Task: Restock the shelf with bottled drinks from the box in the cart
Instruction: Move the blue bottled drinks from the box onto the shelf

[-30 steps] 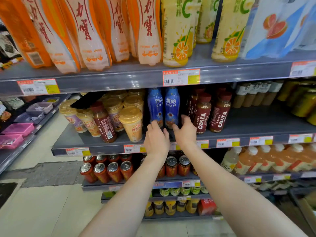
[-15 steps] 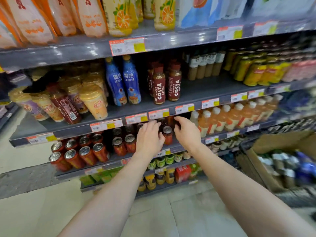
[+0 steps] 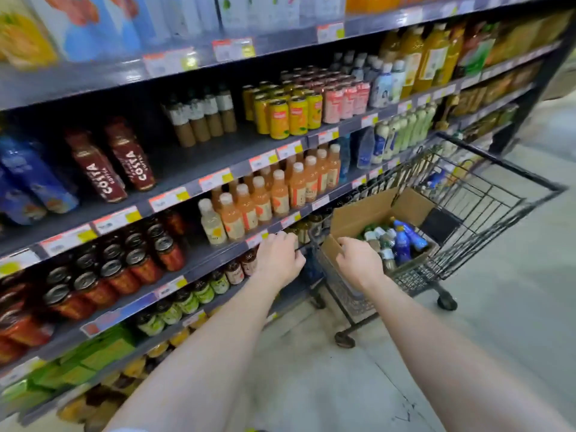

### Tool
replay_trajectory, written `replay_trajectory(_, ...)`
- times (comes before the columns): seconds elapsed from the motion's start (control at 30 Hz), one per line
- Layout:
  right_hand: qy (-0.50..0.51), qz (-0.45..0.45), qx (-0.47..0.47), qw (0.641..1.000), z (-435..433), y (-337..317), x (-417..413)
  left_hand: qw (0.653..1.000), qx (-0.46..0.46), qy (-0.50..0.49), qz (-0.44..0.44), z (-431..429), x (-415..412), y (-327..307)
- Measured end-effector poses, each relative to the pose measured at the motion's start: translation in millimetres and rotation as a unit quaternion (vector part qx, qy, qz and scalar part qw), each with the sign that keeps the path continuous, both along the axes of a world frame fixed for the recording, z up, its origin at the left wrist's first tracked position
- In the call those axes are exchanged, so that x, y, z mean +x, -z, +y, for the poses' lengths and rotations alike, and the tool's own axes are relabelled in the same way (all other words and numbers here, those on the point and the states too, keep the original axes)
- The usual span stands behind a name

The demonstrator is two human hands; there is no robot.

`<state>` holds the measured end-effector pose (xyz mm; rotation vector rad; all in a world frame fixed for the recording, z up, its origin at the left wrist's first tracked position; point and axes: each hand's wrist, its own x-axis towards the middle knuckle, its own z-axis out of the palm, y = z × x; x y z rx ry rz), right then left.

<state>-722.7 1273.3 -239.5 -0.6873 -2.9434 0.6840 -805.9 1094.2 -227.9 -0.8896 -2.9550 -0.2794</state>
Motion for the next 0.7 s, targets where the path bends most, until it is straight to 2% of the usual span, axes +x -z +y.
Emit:
replay_trajectory(0.13,0.046,-0.027,0.023,0.998,61.1,11.0,23.1,0.998,-0.006,0.057,-0.022,69.2,10.9,8.7)
replay_trajectory(0.3,0.090,-0.067,0.009,0.994,130.7,31.3,27.1,0.994,-0.011,0.099,-0.045,147.5,3.5,27.8)
replay_trajectory(0.47,0.110,-0.117,0.004,0.987,200.6,54.2,-0.1,0.990,-0.023,0.127,-0.064,225.5,-31.8,53.2)
replay_trajectory(0.7,0.115,-0.197,-0.011,0.974,293.1,68.4,-59.4,0.985,-0.020,0.102,-0.134,322.7,-93.9,86.9)
